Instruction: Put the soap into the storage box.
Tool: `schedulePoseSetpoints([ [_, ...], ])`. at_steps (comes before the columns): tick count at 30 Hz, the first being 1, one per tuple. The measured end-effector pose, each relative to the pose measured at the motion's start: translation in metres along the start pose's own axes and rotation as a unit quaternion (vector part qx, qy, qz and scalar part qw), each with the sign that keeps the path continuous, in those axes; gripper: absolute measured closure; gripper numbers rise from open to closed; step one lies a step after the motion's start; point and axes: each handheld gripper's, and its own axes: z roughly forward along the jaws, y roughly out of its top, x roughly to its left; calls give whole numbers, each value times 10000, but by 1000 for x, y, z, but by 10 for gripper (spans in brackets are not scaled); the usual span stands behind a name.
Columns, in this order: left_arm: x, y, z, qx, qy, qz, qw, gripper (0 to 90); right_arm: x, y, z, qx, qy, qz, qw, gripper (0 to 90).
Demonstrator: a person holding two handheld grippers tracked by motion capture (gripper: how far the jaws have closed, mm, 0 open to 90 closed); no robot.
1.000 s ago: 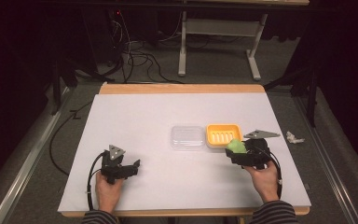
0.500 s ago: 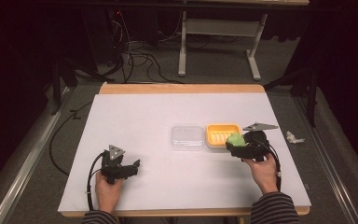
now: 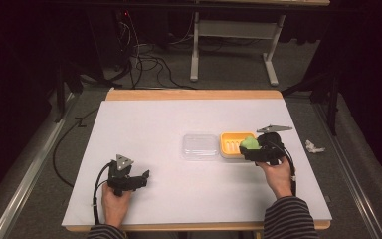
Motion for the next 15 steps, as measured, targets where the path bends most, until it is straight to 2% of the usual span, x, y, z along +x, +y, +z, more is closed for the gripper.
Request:
schedulePoseSetpoints([
  [15, 0, 0, 0, -21, -10, -24, 10000, 159, -3, 14, 20, 148, -67, 59, 9999, 271],
])
